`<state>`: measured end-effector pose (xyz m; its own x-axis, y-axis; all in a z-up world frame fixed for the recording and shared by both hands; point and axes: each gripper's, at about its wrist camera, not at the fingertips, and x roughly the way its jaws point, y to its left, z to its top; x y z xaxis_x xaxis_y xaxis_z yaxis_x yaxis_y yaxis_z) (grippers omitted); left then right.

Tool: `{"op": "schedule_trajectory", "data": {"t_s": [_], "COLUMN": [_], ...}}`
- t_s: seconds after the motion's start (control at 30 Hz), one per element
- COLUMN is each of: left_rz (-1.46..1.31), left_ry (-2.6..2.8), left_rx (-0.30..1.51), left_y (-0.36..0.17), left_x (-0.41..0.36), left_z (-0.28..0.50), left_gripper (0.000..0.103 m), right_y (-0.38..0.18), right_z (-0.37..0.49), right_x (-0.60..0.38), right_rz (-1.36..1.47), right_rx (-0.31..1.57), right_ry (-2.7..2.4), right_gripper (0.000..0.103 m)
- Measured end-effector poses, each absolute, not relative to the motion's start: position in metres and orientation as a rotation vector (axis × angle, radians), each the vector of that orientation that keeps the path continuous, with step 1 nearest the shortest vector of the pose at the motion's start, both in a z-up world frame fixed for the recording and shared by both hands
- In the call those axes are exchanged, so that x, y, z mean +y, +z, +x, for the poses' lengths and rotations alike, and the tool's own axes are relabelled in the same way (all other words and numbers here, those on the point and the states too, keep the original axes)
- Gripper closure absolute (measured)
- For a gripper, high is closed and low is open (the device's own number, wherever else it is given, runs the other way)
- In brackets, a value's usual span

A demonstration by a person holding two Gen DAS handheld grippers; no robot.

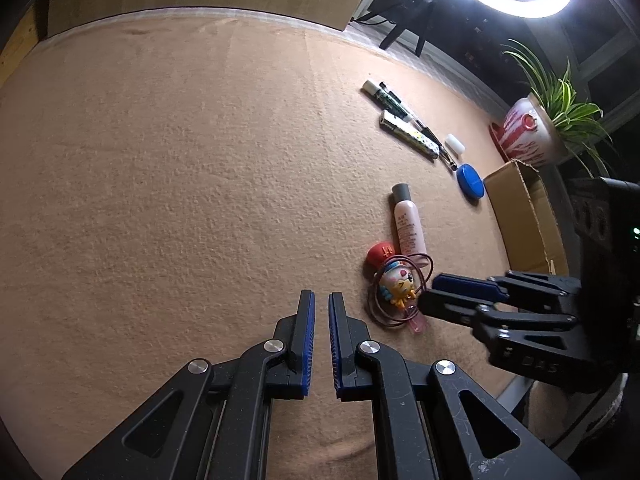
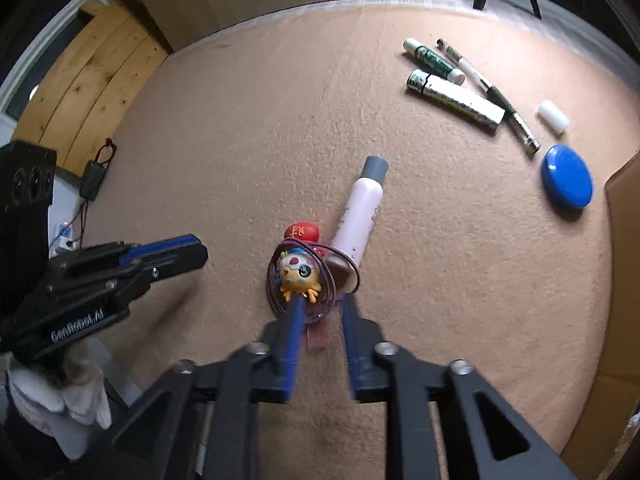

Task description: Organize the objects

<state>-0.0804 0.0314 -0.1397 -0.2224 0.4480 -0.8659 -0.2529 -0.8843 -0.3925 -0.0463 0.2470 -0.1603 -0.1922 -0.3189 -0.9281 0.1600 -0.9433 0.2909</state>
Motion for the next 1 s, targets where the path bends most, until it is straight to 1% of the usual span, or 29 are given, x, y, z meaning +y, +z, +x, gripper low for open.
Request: {"op": "schedule_trajectory", "data": {"t_s": [0.1,0.17,0.2,0.23,0.4,0.6,0.67,0.7,0.73,0.77,0.83,0.87,0.93,1.0], "left_rz": [-1.602,-1.601,-1.601,-1.603,-1.603,-1.603,-1.602,-1.6,-1.597,-1.597,-1.596,-1.597,-1.601,-1.603], "left_ry": [2.141,2.142,2.143,2.145,2.148,2.126,2.109,2.102,2.093,2.087,2.076,2.072,2.069,2.093], "left_rx": [-0.225,-0.225,-0.226,-0.23,-0.239,-0.237,-0.232,-0.23,-0.222,-0.215,-0.186,-0.177,-0.164,-0.12], "left_y": [-0.14,-0.14,-0.139,-0.139,-0.139,-0.141,-0.14,-0.14,-0.14,-0.14,-0.141,-0.141,-0.141,-0.142], "left_x": [0.035,0.035,0.035,0.034,0.032,0.042,0.049,0.053,0.059,0.064,0.077,0.082,0.091,0.1], "left_z": [-0.079,-0.079,-0.079,-0.079,-0.08,-0.08,-0.08,-0.08,-0.08,-0.08,-0.08,-0.08,-0.081,-0.082], "left_gripper": [0.096,0.096,0.096,0.096,0.096,0.096,0.094,0.091,0.084,0.08,0.064,0.061,0.045,0.042], "right_y": [-0.167,-0.169,-0.169,-0.167,-0.145,-0.116,-0.112,-0.111,-0.112,-0.113,-0.119,-0.123,-0.128,-0.132], "right_z": [-0.05,-0.052,-0.051,-0.049,-0.033,-0.016,-0.011,-0.009,-0.006,-0.005,-0.002,-0.002,-0.003,-0.002], "right_x": [0.245,0.242,0.241,0.239,0.242,0.276,0.287,0.291,0.296,0.303,0.321,0.325,0.325,0.33], "right_rz": [1.784,1.784,1.774,1.764,1.677,1.61,1.612,1.62,1.632,1.647,1.688,1.703,1.719,1.739], "right_rx": [-0.155,-0.178,-0.19,-0.189,-0.227,-0.373,-0.376,-0.362,-0.342,-0.336,-0.356,-0.36,-0.361,-0.33], "right_ry": [-2.209,-2.183,-2.175,-2.166,-2.155,-2.188,-2.22,-2.249,-2.278,-2.298,-2.315,-2.325,-2.343,-2.387], "right_gripper": [0.08,0.084,0.097,0.101,0.101,0.101,0.101,0.101,0.101,0.101,0.101,0.101,0.101,0.101]}}
